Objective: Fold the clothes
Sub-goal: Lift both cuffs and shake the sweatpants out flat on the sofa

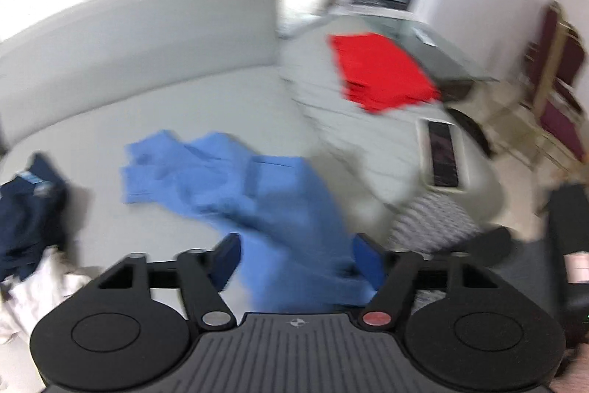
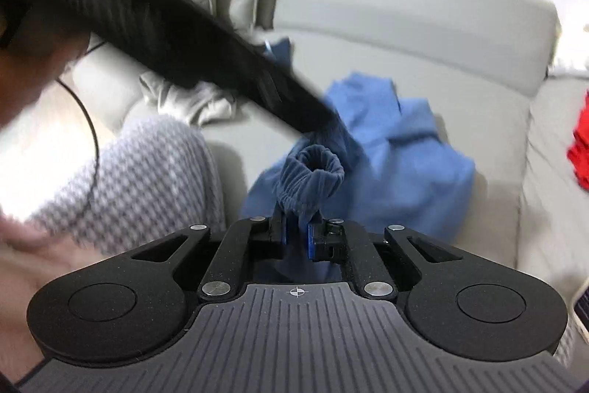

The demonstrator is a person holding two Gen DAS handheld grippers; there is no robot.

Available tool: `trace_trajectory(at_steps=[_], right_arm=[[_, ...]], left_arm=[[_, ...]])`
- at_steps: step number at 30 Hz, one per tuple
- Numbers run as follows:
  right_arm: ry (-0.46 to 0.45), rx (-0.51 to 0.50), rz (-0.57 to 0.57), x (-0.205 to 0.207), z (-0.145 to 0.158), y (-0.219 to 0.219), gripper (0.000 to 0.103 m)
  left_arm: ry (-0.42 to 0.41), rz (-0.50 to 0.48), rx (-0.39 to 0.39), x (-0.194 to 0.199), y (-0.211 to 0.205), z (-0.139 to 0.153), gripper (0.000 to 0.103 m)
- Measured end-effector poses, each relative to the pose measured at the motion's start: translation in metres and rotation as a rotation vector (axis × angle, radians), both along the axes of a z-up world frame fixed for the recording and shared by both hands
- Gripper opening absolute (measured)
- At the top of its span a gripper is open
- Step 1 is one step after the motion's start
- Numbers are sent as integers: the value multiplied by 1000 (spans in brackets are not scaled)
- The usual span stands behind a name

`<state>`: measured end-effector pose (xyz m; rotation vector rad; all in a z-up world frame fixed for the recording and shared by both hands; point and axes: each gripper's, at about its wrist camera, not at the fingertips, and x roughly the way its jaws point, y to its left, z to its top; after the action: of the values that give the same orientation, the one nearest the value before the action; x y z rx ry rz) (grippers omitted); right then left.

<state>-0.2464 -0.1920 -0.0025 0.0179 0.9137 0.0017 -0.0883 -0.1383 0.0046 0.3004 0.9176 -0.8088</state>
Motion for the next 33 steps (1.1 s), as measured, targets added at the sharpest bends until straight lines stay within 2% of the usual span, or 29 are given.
trace_trajectory(at_steps=[5,9,11,16,17,18,19,20,21,23,25,28,30,33], right_arm=[[-5,-6,17,-4,7,1,9],[-9,-9,58,-7,8,10,9],[-13,-11,75,-11,11,16,9],[-24,-19,117,-15,15,26,9],[-25,-21,128,-16,16,28,9],[-26,-23,135,-17,16,29,9],[-27,-27,141,-17,16,30,9],[-29,-33,148,-18,17,31,9],[-29,-41,146,-19,18,32,9],[-26,-56,129,-19,21,30,9],[-17,-78,81,-17,21,26,9],[-5,-99,-1,-16,24,19,9],[-5,-88,-28,-16,26,16,9],[22,1,-39,-12,34,13,9]], left_arm=[[107,97,29,47,-17,-31,70],[91,75,91,56,-40,-41,73],[89,63,150,60,-54,-52,71],[116,35,210,66,-68,-74,67],[121,28,214,66,-69,-76,62],[119,25,216,66,-68,-76,37],[117,22,218,66,-66,-77,17],[114,20,219,66,-64,-77,8],[107,35,210,65,-58,-75,8],[22,71,187,56,-43,-63,7],[-35,134,137,45,-23,-49,7],[-80,227,56,19,16,-28,8],[-98,274,23,2,36,-16,8],[-120,364,-22,-25,67,-2,8]])
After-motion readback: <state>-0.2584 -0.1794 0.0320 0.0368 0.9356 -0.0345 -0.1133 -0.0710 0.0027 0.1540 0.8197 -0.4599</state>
